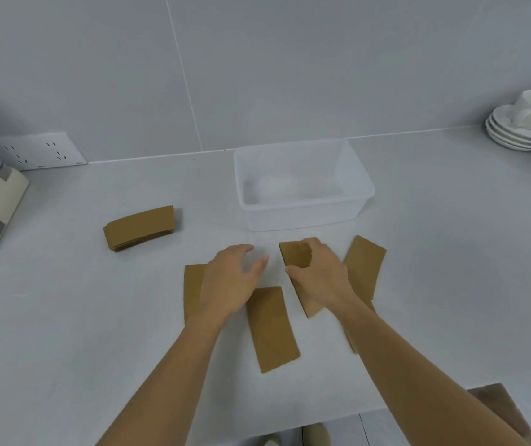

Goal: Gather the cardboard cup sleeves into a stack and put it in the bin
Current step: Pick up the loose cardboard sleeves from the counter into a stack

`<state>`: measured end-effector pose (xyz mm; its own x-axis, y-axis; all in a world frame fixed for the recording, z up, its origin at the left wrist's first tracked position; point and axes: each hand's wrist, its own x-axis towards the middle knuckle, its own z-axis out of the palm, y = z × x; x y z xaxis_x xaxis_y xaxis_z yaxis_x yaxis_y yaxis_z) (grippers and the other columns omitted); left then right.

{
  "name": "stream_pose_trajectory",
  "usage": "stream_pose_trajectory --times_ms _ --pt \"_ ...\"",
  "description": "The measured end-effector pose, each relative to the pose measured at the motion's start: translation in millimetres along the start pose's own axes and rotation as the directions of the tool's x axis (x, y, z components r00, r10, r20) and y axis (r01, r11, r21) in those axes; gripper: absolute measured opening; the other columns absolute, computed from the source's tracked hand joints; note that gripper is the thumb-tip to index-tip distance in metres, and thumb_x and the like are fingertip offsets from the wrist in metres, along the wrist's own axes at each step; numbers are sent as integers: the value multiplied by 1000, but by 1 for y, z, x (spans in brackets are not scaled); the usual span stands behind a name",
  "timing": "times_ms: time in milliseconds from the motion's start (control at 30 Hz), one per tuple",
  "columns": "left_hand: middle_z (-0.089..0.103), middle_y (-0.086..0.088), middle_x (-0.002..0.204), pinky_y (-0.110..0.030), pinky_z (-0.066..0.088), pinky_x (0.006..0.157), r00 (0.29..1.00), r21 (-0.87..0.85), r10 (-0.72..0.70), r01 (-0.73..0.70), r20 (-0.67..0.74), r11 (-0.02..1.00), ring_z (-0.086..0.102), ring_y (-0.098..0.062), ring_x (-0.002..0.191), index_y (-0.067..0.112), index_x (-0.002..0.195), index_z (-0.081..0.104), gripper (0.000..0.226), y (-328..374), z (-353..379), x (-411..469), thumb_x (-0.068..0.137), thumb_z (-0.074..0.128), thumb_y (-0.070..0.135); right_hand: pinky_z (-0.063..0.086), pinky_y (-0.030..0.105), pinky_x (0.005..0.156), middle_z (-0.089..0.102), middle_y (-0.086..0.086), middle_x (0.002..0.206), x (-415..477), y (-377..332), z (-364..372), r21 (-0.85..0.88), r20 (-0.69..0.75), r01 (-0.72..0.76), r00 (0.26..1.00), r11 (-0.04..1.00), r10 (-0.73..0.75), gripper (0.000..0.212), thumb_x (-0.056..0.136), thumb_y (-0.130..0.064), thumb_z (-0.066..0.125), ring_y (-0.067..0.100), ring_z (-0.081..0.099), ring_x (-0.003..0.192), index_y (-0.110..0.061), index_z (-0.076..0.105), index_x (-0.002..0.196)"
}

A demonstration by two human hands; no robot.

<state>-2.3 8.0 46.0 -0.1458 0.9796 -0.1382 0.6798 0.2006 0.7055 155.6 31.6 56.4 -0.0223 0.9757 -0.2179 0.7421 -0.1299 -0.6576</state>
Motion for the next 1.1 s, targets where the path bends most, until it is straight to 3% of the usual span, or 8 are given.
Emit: stream_pose_trajectory --times_ms 100,267,367,500,667,833,967,1100 --pt "61 15 117 -21 40 88 998 -529 -66 65 18 846 53 -11 115 38 106 58 25 21 -10 -8 87 49 51 41 29 92 54 0 123 -5 -15 -8 308 4 43 999 950 -47 52 78 -31 65 16 49 111 -20 46 125" --pt "66 -6 122 -39 42 103 977 -864 -78 213 200 456 57 -19 116 18 119 62 47 37 -16 -19 91 40 49 35 10 69 54 -12 115 -19 -40 -5 461 -19 144 988 876 -153 37 76 -32 66 2 50 102 -39 47 107" --pt "69 -8 117 -37 49 93 936 -893 -81 352 343 279 63 -21 110 17 109 70 55 33 -18 -25 85 42 57 36 11 76 53 -14 118 -28 -49 7 477 -8 151 986 866 -167 42 74 -38 65 2 49 108 -38 48 112" --pt "75 -5 102 -33 56 77 909 -893 -81 416 408 170 69 -19 99 19 99 74 54 23 -14 -34 82 46 61 45 26 87 55 -13 116 -35 -52 25 431 24 122 989 894 -147 47 73 -41 63 6 52 107 -33 49 117" --pt "72 -6 102 -39 53 87 874 -878 -98 478 475 8 67 -24 100 16 98 74 56 4 -10 -38 77 52 64 42 28 90 47 -12 116 -39 -47 38 307 129 113 979 945 -159 49 78 -45 58 10 48 110 -26 47 122" --pt "71 -13 110 -44 57 78 851 -869 -177 486 494 -93 68 -32 99 10 111 68 67 -14 -13 -37 76 52 65 42 20 75 51 -13 111 -40 -39 39 309 129 101 981 946 -147 53 80 -49 55 -1 52 91 -25 43 125" --pt "71 -17 109 -45 54 83 858 -891 -246 422 452 -166 70 -31 94 6 115 63 69 -24 -21 -35 77 53 62 43 34 93 49 0 130 -39 -23 40 75 80 93 992 993 -99 58 83 -46 51 16 48 114 -18 38 132" --pt "70 -15 114 -45 53 85 879 -903 -227 378 419 -205 68 -30 99 9 116 63 66 -33 -27 -34 76 54 61 28 41 103 43 8 138 -46 -10 46 -246 113 96 991 964 -70 74 79 -59 48 26 34 129 -16 29 137"
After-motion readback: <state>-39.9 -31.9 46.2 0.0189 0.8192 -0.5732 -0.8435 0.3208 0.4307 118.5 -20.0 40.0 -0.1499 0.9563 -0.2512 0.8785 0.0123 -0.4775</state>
